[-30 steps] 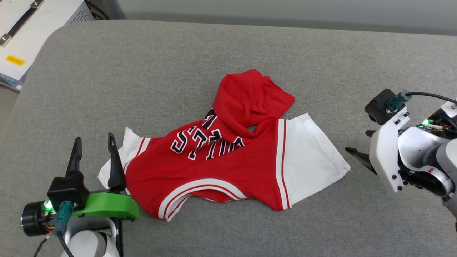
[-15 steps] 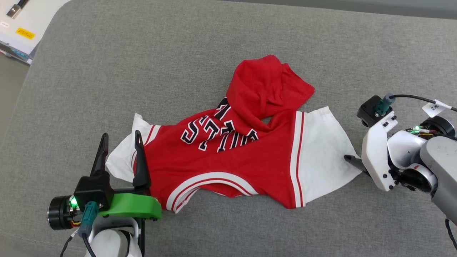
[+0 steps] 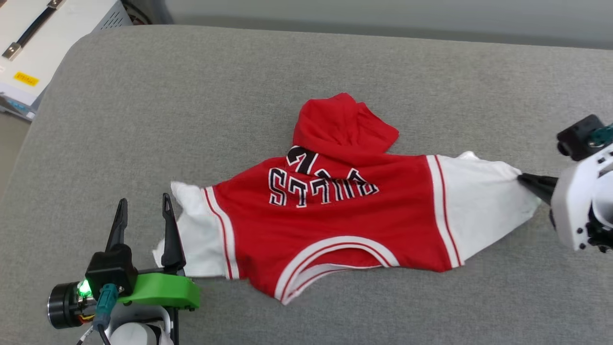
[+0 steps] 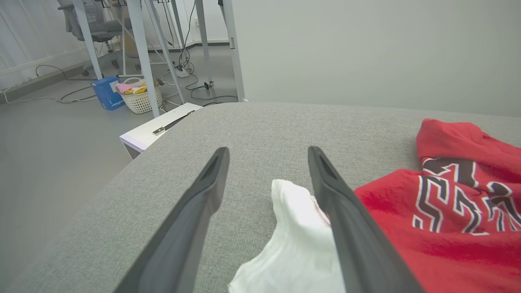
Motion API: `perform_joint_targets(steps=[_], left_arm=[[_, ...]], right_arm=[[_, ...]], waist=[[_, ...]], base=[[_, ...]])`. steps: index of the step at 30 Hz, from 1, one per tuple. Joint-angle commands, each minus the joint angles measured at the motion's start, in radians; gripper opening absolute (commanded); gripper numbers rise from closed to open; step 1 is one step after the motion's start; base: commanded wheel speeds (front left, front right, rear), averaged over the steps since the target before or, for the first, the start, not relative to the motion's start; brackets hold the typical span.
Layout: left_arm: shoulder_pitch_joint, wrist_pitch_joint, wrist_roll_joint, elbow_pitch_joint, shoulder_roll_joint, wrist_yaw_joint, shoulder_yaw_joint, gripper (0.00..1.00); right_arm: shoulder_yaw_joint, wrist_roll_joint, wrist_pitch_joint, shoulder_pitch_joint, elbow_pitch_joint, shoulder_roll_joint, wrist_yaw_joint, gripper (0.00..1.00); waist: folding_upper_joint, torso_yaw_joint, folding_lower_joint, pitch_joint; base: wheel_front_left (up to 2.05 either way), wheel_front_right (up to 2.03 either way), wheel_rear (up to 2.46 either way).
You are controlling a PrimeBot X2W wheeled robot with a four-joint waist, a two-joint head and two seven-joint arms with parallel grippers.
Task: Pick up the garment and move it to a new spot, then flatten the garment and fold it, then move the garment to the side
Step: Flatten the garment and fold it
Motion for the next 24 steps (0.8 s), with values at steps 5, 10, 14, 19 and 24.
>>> perform_joint_targets(steps=[5,10,14,19,24], left_arm=[[0.024,-0.006,0.022,0.008,-0.016,-0.023,0.012,1.0],[0.009,-0.006,0.034,0.019,-0.031,-0.041,0.011,1.0],[-0.013,-0.006,0.044,0.038,-0.037,-0.058,0.005,1.0],[-0.037,-0.006,0.049,0.062,-0.036,-0.077,0.01,1.0],[-0.056,-0.006,0.05,0.083,-0.006,-0.109,0.018,1.0]], right_arm=[[-0.126,0.083,-0.001,0.096,-0.002,-0.064,-0.001,0.0],[-0.208,0.101,0.024,0.13,0.086,-0.059,-0.001,0.0],[-0.232,0.072,0.035,0.11,0.207,-0.001,-0.001,0.0],[-0.203,0.01,0.055,0.083,0.389,0.091,-0.001,0.0],[-0.202,0.006,-0.035,0.075,0.437,0.137,-0.001,0.88]], waist=[[-0.0001,-0.042,0.0,-0.017],[-0.0001,-0.031,0.0,0.013],[-0.0001,-0.01,0.0,0.037],[-0.0001,0.01,0.0,0.046],[-0.0001,0.014,0.0,0.02]], base=[[0.0,0.0,0.0],[0.0,0.0,0.0],[0.0,0.0,0.0],[0.0,0.0,0.0],[0.0,0.0,0.0]])
